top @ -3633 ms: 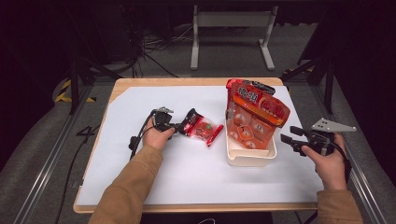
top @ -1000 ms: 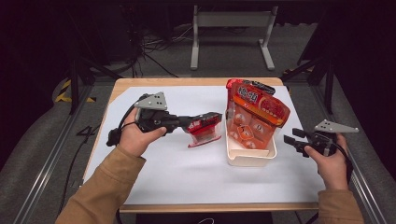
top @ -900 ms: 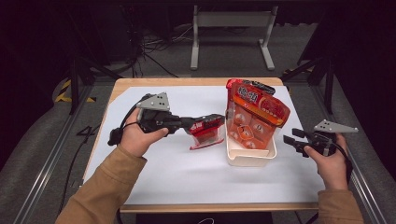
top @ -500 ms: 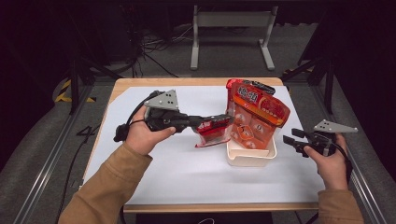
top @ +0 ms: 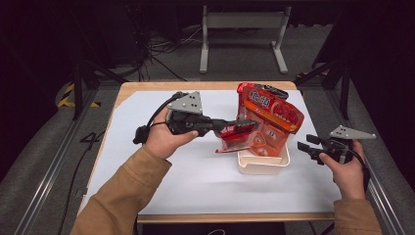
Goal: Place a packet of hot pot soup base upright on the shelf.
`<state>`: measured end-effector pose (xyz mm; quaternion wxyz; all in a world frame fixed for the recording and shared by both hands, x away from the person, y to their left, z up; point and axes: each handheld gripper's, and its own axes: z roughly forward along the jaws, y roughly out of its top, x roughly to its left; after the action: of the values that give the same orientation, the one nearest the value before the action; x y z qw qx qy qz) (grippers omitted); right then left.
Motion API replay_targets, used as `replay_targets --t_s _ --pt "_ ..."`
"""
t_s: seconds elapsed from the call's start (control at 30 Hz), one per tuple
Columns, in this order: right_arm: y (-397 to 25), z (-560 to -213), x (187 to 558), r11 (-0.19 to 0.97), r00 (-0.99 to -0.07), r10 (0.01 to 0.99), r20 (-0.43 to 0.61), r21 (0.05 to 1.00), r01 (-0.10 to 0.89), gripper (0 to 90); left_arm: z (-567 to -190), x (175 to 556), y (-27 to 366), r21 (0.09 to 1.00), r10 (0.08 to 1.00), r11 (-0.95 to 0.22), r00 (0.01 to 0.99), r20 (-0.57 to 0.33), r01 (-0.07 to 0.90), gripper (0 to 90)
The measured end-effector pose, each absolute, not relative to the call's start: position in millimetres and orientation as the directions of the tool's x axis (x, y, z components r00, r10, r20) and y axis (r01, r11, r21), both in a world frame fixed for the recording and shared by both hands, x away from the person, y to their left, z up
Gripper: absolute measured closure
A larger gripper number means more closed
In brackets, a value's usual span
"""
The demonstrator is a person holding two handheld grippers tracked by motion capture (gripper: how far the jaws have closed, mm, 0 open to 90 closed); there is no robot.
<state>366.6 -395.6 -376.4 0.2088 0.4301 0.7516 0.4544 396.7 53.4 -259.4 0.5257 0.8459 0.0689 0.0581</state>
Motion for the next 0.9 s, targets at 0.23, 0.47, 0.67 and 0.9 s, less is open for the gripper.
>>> replay_targets --t_s 0.23,0.47,0.67,0.9 --pt "-396 -377 367 0.216 -0.543 0.836 0.077 0.864 0.455 45.9 -260 397 38 0.897 0.163 -0.441 0.986 0.035 0.041 90.0" --pt "-396 -376 367 0.216 -0.545 0.835 0.075 0.866 0.451 46.1 -264 398 22 0.893 0.159 -0.448 0.987 0.037 0.039 90.0" --pt "-397 -376 366 0.212 -0.544 0.835 0.078 0.867 0.451 46.0 -268 398 9 0.894 0.152 -0.446 0.987 0.047 0.026 90.0" --pt "-397 -375 366 0.213 -0.547 0.834 0.078 0.868 0.449 45.8 -273 399 -5 0.896 0.143 -0.444 0.988 0.057 0.013 90.0"
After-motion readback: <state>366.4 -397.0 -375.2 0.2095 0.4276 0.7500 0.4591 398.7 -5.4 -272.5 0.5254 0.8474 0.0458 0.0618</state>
